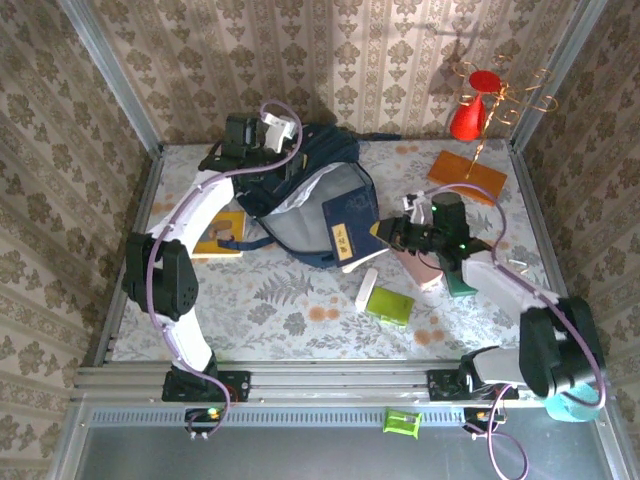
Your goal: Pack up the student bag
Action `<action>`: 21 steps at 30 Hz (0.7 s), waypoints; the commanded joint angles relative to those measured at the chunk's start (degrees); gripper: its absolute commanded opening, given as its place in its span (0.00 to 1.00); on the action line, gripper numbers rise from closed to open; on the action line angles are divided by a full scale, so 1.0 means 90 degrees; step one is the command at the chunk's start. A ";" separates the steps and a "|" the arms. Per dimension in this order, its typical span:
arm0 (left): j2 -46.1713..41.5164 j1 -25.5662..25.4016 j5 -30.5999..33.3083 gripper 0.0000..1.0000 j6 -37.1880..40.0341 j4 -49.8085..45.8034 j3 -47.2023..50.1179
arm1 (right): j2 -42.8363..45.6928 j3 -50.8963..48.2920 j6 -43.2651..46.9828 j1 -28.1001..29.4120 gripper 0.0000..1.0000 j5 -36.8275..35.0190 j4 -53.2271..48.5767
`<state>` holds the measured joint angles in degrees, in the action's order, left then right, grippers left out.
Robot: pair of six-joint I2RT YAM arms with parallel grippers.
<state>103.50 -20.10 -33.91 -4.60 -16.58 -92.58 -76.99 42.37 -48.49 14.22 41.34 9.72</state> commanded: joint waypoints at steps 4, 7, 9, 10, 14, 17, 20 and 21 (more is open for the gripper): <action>-0.0094 0.0065 -0.0742 0.00 -0.0163 0.0421 -0.0601 | -0.1371 0.1064 -0.1035 0.0393 0.00 -0.0228 0.1662; -0.0115 0.0075 -0.0761 0.00 -0.0182 0.0433 -0.0594 | -0.2007 0.1496 -0.1489 0.0428 0.00 -0.0390 0.1969; -0.0123 0.0075 -0.0797 0.00 -0.0214 0.0445 -0.0593 | -0.2334 0.1811 -0.1683 0.0422 0.00 -0.0652 0.1981; -0.0123 0.0075 -0.0820 0.00 -0.0221 0.0460 -0.0586 | -0.2536 0.1987 -0.1779 0.0425 0.00 -0.0820 0.2006; -0.0124 0.0075 -0.0856 0.00 -0.0309 0.0580 -0.0527 | -0.3216 0.2577 -0.2338 0.0490 0.00 -0.1506 0.2284; -0.0112 0.0075 -0.0854 0.00 -0.0412 0.0648 -0.0531 | -0.3653 0.2946 -0.2576 0.0670 0.00 -0.2339 0.2327; -0.0103 0.0058 -0.0818 0.00 -0.0537 0.0737 -0.0537 | -0.3993 0.3222 -0.2858 0.0934 0.00 -0.3421 0.2501; -0.0097 0.0055 -0.0817 0.00 -0.0576 0.0767 -0.0543 | -0.4099 0.3362 -0.2882 0.1053 0.00 -0.3846 0.2472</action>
<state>103.53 -19.77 -37.74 -7.99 -17.21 -94.17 -112.16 69.41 -70.94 21.26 19.27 27.51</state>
